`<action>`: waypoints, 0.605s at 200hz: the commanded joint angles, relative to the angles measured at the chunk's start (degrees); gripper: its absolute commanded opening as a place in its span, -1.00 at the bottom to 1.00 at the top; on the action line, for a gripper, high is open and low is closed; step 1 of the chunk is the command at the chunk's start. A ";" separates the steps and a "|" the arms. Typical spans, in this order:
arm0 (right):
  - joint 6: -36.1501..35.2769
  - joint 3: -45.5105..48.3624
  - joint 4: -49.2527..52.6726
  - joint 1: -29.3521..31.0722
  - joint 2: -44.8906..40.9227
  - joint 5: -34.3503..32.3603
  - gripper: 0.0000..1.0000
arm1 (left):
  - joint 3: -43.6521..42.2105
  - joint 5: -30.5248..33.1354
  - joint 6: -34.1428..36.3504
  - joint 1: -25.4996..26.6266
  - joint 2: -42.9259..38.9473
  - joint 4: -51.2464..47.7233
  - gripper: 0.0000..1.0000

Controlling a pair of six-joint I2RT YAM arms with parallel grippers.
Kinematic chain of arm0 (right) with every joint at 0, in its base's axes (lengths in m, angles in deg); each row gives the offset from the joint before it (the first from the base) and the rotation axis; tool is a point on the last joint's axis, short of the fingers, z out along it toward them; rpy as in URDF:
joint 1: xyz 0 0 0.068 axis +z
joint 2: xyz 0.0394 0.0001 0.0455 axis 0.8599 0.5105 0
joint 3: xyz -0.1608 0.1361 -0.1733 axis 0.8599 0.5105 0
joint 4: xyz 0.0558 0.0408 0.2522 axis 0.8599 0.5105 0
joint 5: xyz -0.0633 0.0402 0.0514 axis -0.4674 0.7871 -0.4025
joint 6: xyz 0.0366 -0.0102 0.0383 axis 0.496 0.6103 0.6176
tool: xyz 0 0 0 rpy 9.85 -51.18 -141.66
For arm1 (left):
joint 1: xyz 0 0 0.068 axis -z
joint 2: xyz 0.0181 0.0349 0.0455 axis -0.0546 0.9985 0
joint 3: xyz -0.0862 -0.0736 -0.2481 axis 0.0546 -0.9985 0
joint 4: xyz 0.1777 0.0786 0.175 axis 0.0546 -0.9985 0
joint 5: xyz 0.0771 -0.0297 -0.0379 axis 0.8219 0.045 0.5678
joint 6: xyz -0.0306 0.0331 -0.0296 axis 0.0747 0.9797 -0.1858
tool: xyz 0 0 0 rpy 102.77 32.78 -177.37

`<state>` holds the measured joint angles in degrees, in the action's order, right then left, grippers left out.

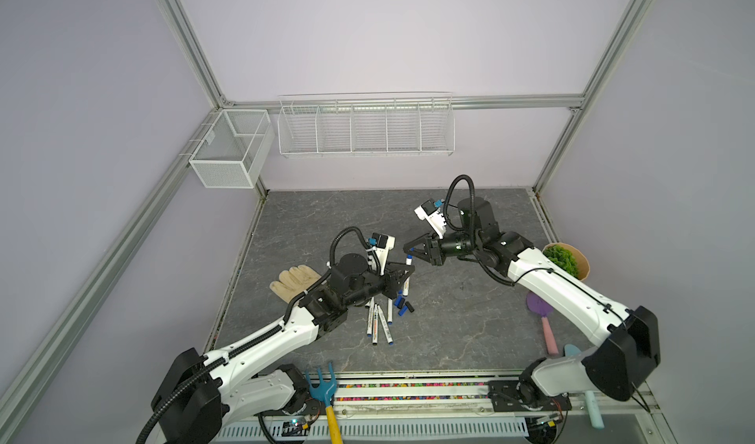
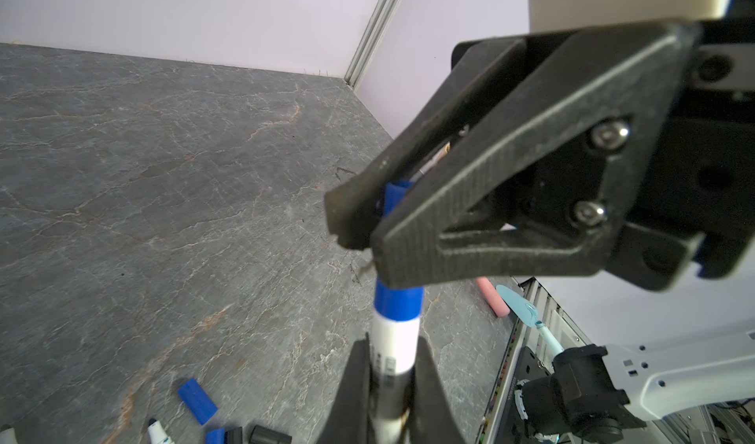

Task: Insert the pens into the pen caps
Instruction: 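Open the right gripper and draw it back from the capped marker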

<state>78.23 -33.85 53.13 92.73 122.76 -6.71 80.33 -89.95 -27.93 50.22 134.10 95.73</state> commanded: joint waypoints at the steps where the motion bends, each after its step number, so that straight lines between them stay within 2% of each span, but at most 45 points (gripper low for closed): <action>1: 1.26 4.57 15.75 -0.93 -2.97 11.37 -0.76 | 5.97 18.23 -4.09 -6.84 -2.68 10.04 -1.00; 23: 3.49 5.13 13.59 -2.26 -3.14 13.01 -0.76 | 4.85 18.03 -4.69 -6.84 -3.26 9.99 -1.00; 74: -1.41 4.21 20.59 -0.49 -2.29 7.87 -0.74 | 4.29 21.60 -3.49 -6.84 -4.68 7.32 -1.00; 121: -1.09 4.11 19.39 0.56 -2.55 10.60 -0.75 | 6.31 26.10 -3.45 -6.84 -3.40 0.64 -1.00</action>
<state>81.38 -32.54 53.66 91.18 121.98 -3.41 81.38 -89.97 -26.58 50.16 132.28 91.40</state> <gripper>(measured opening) 0.148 0.121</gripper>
